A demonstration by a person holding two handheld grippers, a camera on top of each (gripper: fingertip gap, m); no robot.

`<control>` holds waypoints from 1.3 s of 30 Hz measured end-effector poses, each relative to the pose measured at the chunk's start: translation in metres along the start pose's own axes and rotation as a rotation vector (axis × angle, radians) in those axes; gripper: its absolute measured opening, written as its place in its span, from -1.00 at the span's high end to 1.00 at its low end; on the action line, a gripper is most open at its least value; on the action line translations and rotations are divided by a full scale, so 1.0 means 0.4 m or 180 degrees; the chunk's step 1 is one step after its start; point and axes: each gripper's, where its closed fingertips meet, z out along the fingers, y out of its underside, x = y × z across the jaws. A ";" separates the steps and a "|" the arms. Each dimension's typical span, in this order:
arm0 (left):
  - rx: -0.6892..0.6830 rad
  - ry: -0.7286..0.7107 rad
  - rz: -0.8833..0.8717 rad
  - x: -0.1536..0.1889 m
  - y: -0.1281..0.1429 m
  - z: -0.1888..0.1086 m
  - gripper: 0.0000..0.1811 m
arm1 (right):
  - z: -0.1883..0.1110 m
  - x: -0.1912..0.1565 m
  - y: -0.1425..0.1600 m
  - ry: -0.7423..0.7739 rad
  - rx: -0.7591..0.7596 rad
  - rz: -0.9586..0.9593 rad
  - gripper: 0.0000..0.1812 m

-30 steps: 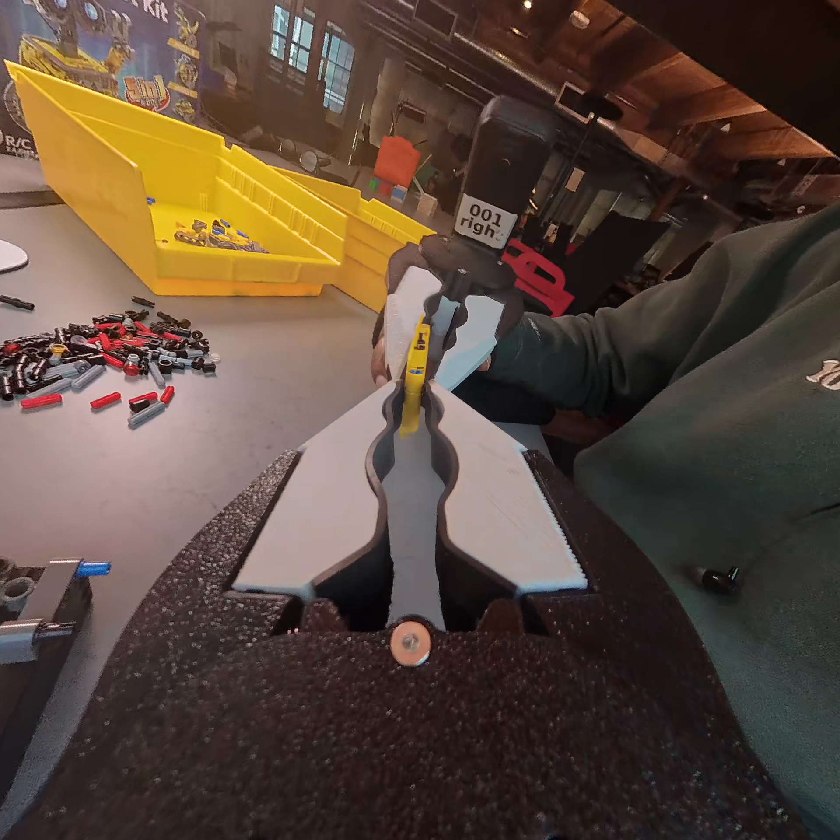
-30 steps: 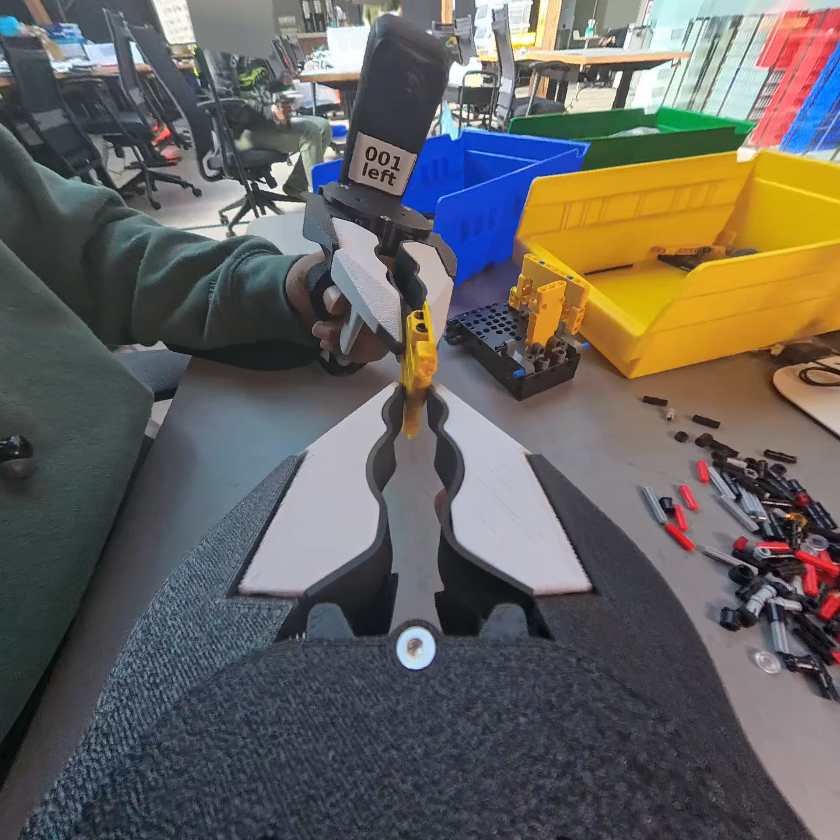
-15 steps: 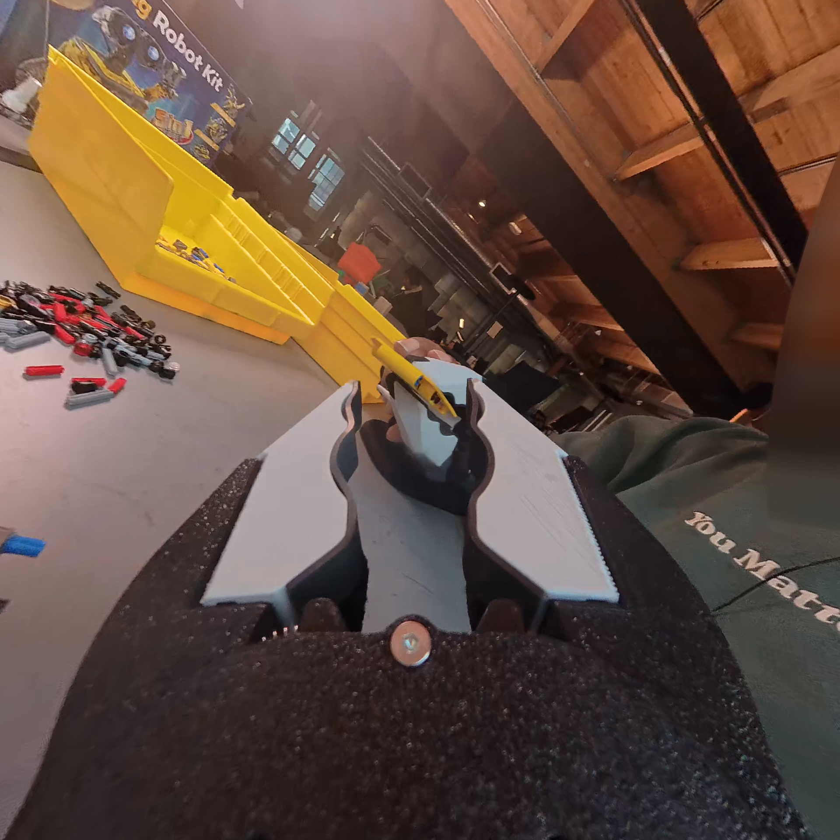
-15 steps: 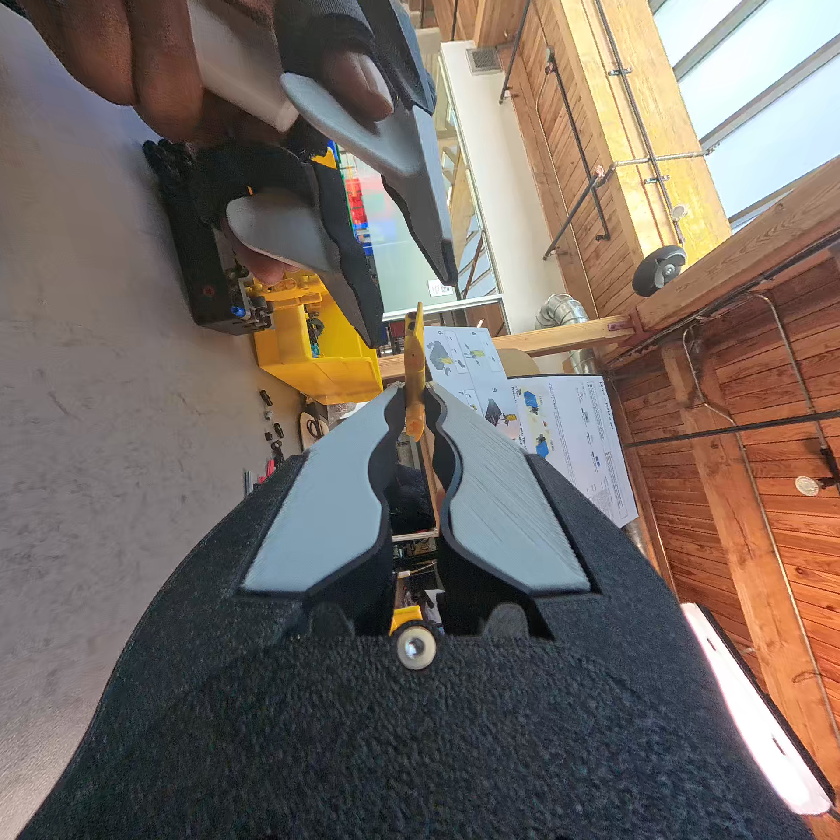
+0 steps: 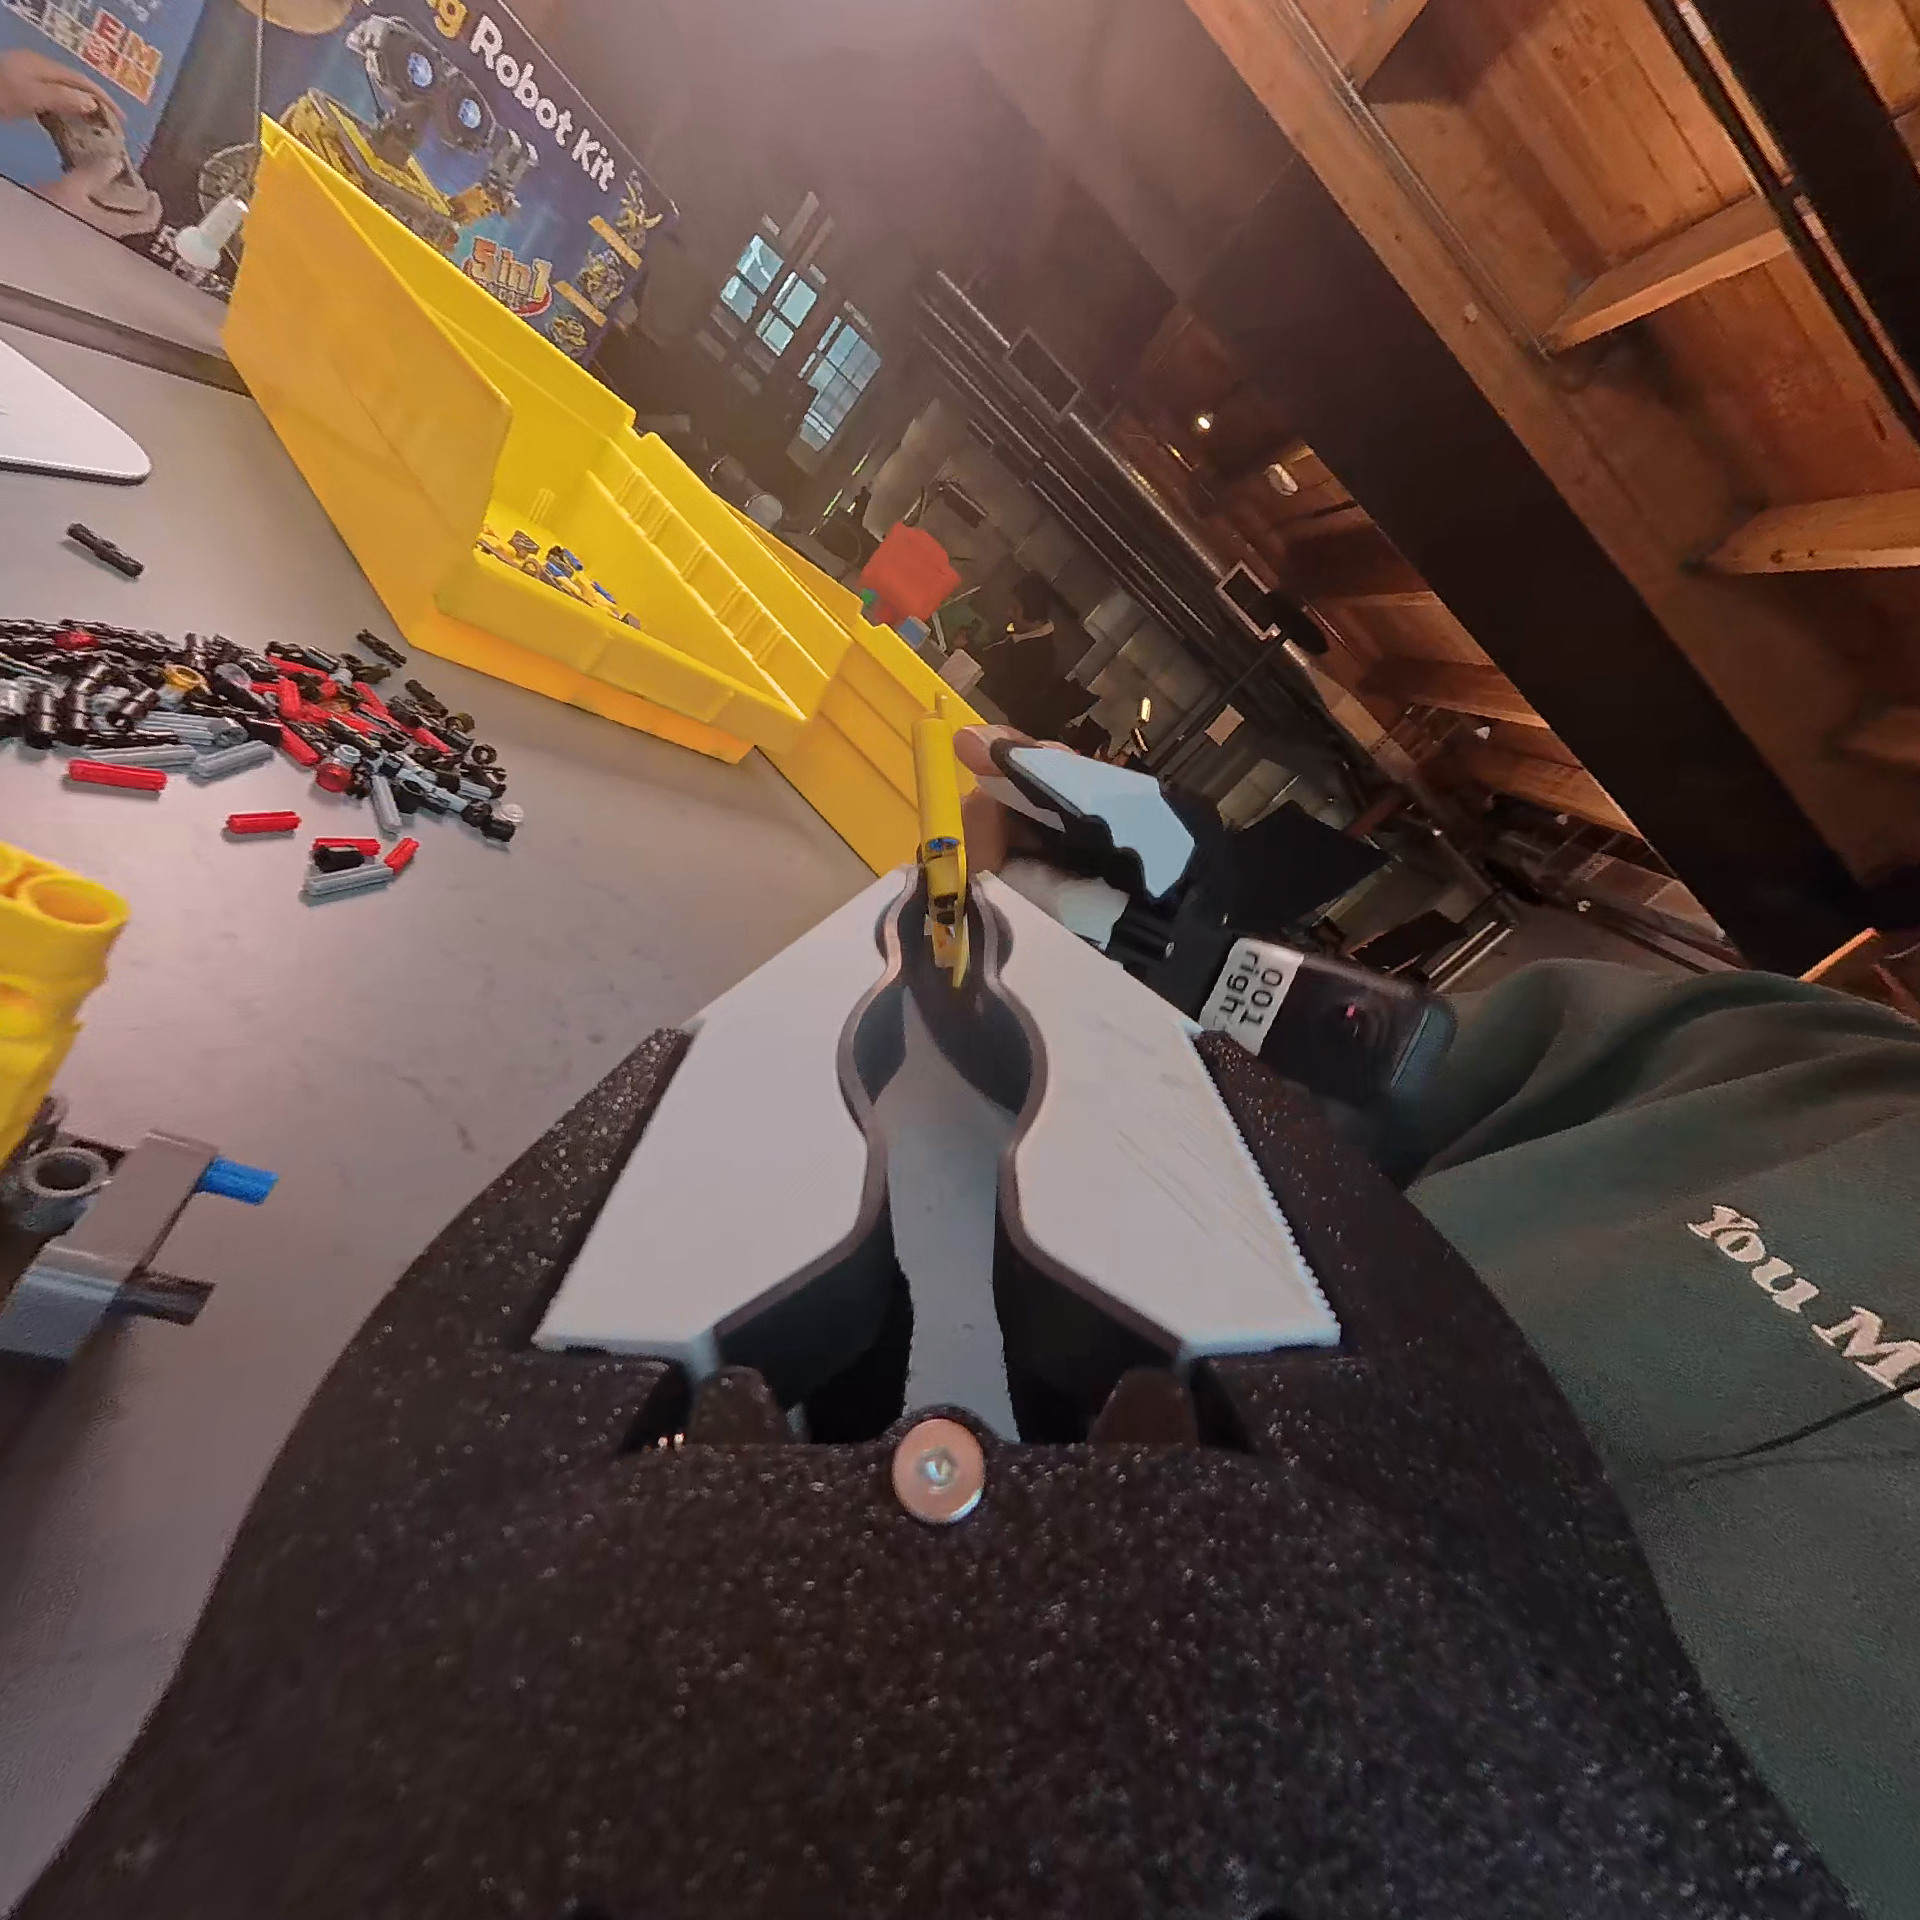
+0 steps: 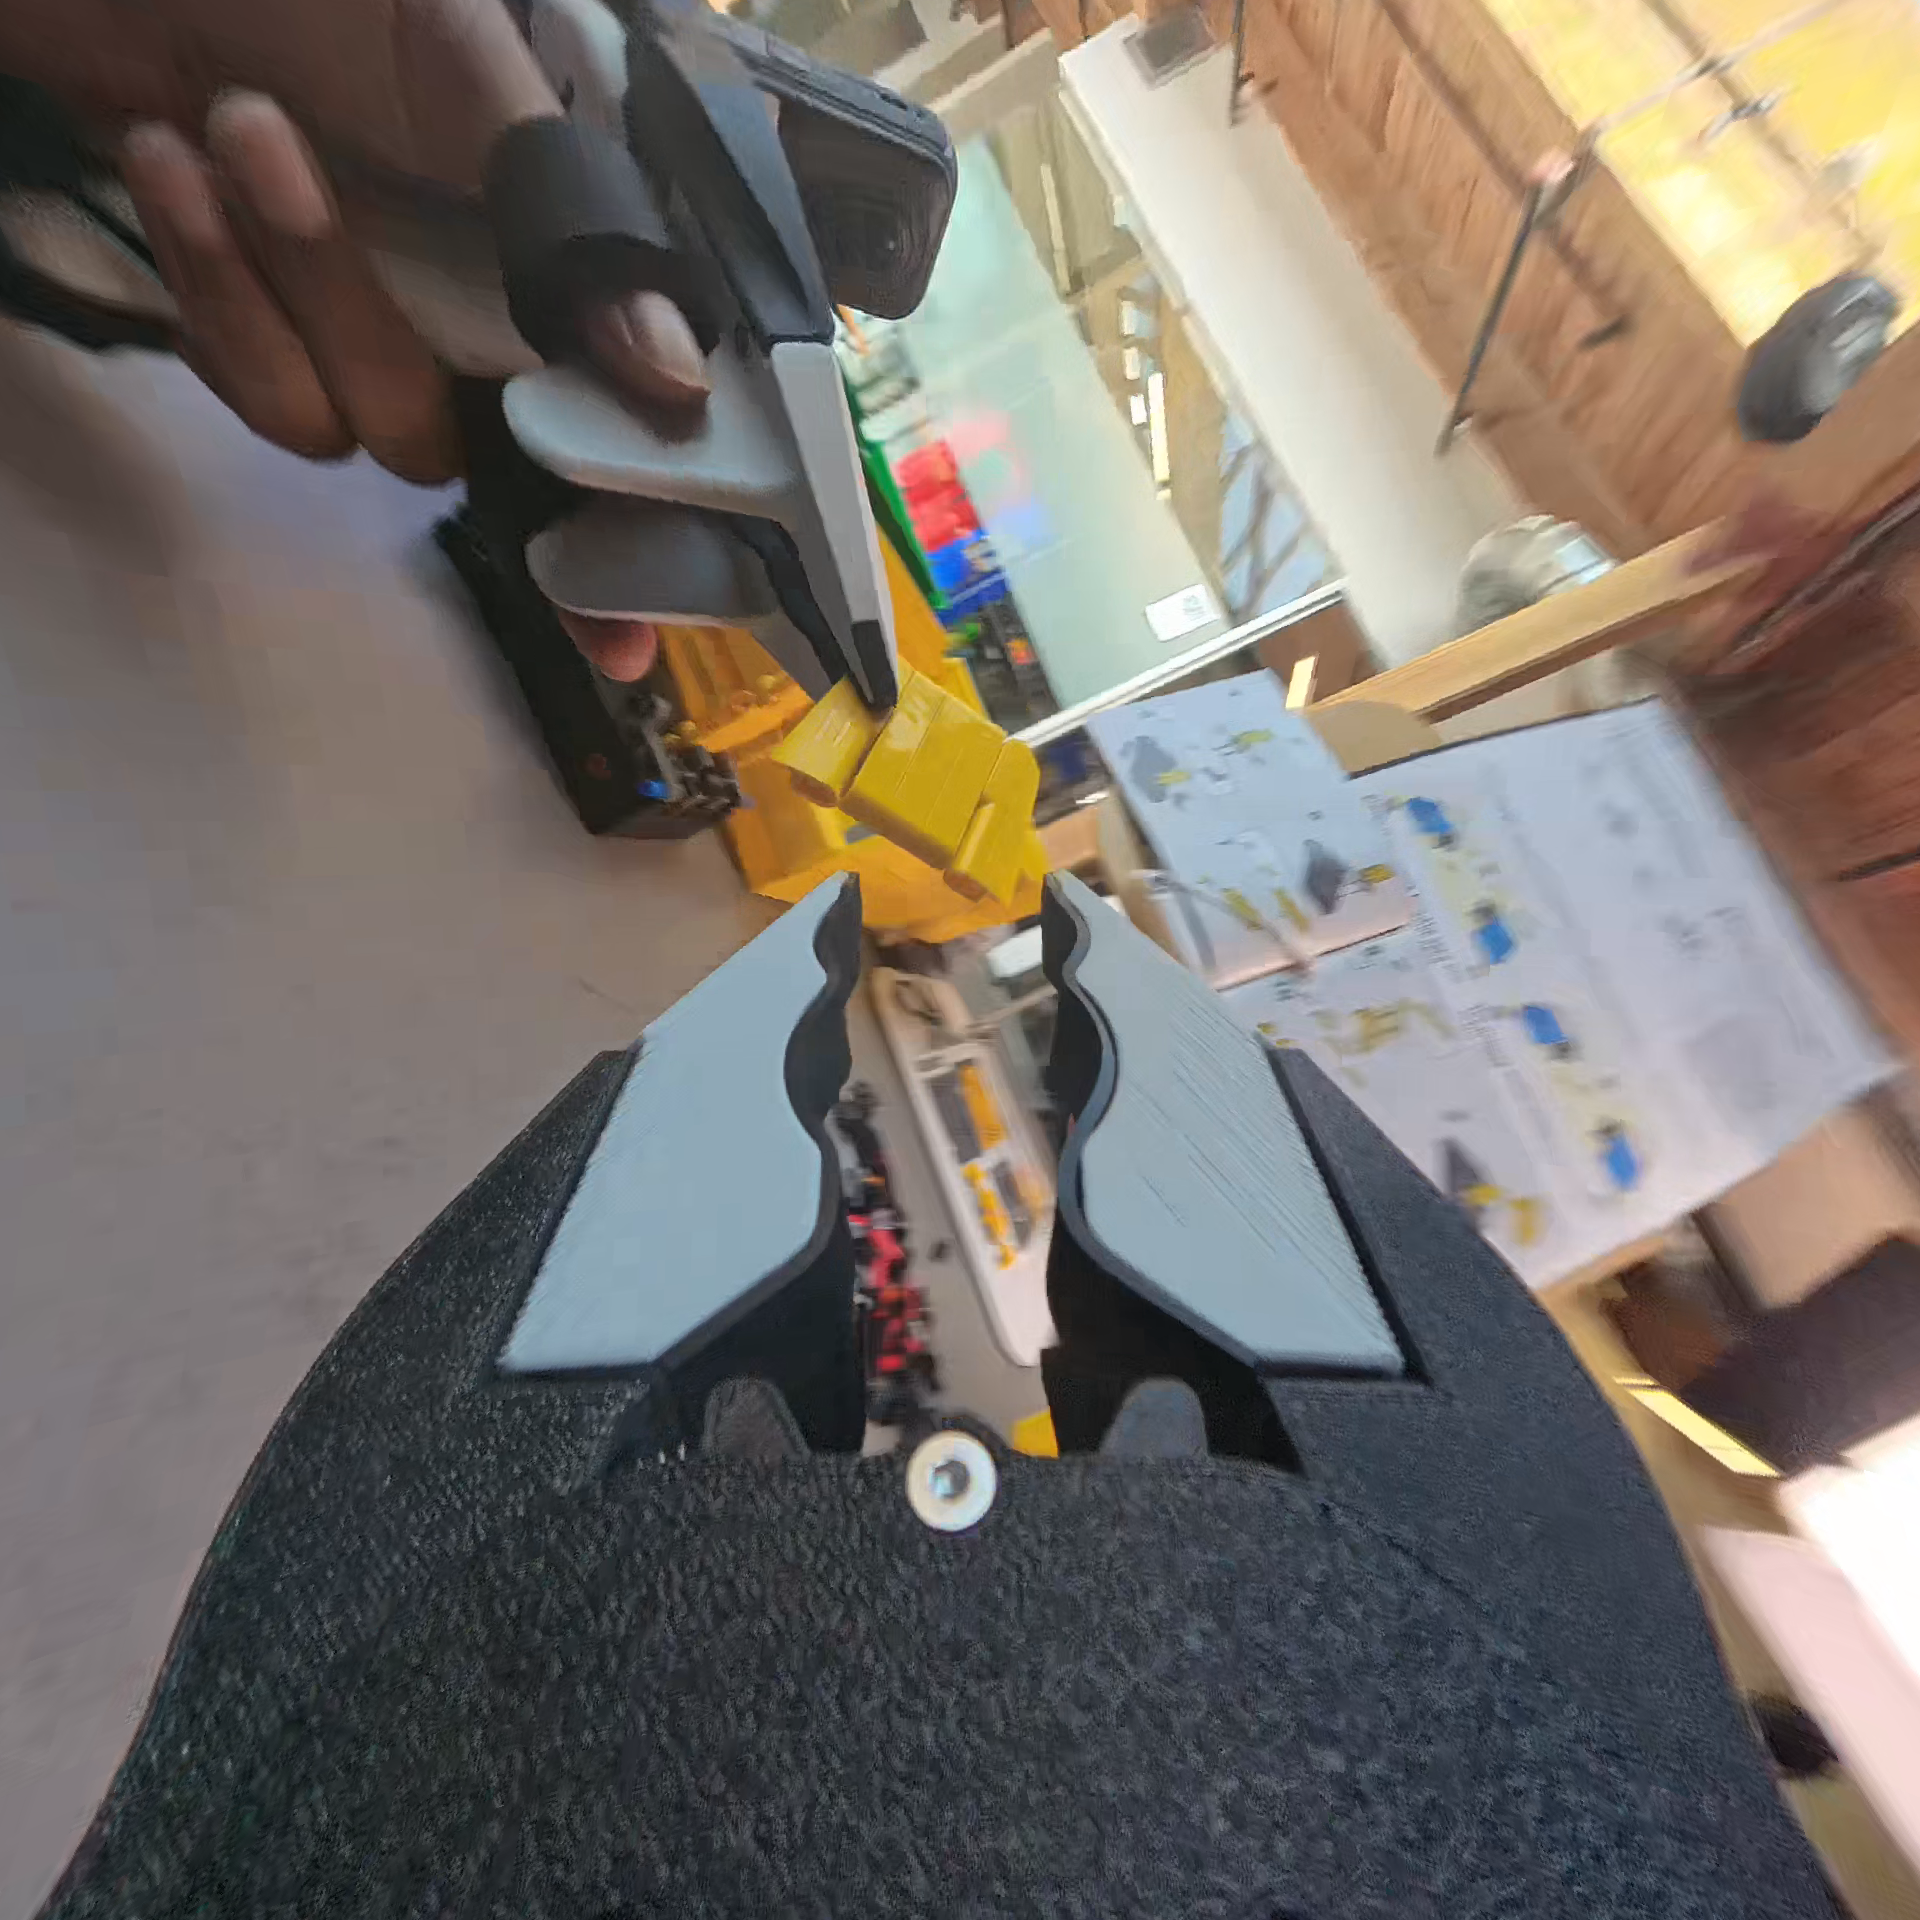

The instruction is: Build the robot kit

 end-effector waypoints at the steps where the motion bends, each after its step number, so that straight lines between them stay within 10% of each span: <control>1: -0.0049 -0.0056 0.0077 -0.004 0.003 -0.003 0.94 | 0.000 -0.017 0.006 -0.0321 0.0013 0.0532 0.57; 8: -0.0485 -0.0022 0.0581 0.027 0.056 0.019 0.93 | -0.043 0.023 -0.031 -0.1643 0.0687 0.3842 0.35; 26: -0.0653 0.0144 0.0736 -0.006 0.050 0.046 0.93 | -0.022 -0.009 0.023 -0.1761 0.0285 0.4165 0.93; 39: -0.0581 -0.0173 0.0581 -0.030 0.048 0.032 0.92 | -0.019 -0.036 0.028 -0.1986 0.0203 0.4538 0.95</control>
